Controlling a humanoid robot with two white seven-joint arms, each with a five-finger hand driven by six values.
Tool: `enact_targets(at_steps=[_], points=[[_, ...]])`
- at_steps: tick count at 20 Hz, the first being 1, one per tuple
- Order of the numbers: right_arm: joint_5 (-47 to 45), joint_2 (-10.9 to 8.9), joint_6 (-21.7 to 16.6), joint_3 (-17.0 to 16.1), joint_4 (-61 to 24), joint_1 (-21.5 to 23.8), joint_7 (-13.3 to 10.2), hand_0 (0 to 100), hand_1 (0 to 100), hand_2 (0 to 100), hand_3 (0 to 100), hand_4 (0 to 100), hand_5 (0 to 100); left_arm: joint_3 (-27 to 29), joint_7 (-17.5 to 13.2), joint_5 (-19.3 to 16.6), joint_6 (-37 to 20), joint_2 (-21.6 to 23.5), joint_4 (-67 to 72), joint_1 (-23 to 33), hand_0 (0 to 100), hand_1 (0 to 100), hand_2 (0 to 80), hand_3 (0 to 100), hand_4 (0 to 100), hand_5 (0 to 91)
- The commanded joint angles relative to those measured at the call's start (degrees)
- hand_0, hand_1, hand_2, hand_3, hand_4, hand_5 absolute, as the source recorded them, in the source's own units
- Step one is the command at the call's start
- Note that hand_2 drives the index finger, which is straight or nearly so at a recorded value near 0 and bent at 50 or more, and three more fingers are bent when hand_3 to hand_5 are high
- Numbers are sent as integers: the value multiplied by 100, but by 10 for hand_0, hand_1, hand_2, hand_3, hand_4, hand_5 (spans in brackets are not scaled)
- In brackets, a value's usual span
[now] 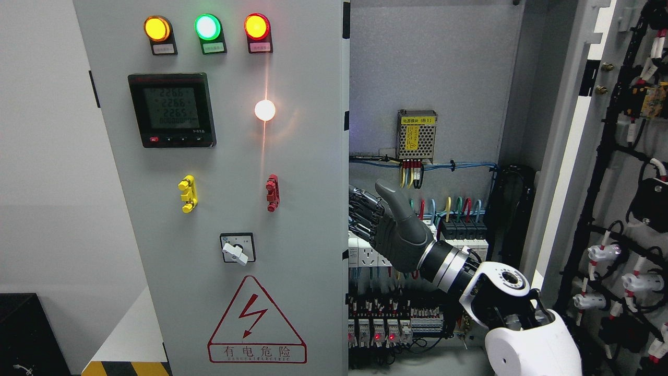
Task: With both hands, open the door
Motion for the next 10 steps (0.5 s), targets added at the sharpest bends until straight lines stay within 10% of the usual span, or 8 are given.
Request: enact_targets(at_steps=[1, 10], points=[[-2, 10, -7, 1, 23, -44, 218, 191, 0, 0, 0, 0, 0, 123, -2, 0, -1, 0, 0, 0, 0, 0, 0, 0, 0, 0], [-2, -7, -7, -8, 23, -62, 272, 191, 0, 0, 0, 0, 0, 123, -2, 0, -1, 0, 0, 0, 0, 0, 0, 0, 0, 0]])
